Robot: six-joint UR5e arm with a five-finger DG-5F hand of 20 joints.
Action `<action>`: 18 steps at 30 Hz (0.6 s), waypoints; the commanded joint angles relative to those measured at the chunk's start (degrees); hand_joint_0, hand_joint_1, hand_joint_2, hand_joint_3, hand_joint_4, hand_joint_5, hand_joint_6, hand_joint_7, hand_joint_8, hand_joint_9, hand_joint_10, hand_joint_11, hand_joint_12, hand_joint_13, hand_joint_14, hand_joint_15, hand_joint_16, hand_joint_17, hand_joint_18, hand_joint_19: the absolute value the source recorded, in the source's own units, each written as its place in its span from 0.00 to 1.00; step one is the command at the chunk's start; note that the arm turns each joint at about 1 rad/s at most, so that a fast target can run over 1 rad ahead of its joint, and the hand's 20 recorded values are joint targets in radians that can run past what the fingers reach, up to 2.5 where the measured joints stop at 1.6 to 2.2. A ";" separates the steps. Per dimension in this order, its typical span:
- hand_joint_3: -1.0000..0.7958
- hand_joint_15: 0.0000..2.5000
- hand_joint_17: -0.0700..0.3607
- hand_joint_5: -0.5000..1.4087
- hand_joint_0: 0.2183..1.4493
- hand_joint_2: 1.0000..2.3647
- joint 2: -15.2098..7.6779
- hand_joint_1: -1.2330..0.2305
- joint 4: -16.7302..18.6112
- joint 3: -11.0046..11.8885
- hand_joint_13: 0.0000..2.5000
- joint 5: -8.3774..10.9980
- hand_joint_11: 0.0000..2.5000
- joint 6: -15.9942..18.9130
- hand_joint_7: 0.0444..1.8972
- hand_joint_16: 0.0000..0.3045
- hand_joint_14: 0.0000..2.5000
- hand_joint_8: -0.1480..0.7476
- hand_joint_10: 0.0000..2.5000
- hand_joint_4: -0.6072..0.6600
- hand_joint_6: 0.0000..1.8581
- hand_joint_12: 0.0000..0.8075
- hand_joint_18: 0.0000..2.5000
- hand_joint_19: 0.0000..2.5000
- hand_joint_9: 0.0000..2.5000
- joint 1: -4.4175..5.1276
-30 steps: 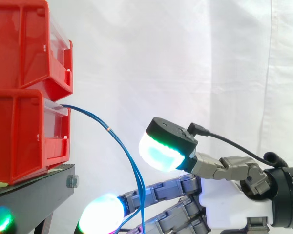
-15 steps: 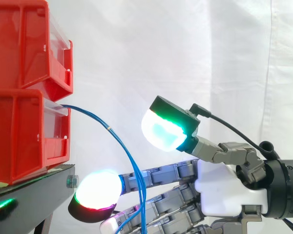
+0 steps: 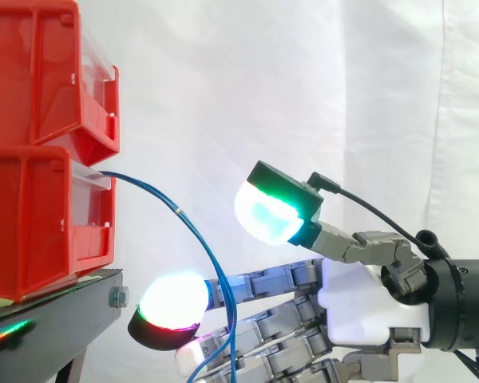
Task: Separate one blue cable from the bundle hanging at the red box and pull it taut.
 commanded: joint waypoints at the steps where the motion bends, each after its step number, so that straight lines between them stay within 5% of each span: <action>1: 0.32 0.10 0.41 0.16 0.28 0.00 0.00 0.40 0.00 0.00 0.26 -0.76 0.14 0.14 0.43 0.16 0.00 0.49 0.01 0.62 0.27 0.44 0.28 0.15 0.25 -0.23; 18: 0.33 0.11 0.41 0.17 0.29 0.01 0.00 0.38 -1.49 2.11 0.27 -3.66 0.15 0.93 0.48 0.16 0.00 0.49 0.01 0.64 0.27 0.44 0.29 0.16 0.25 -0.49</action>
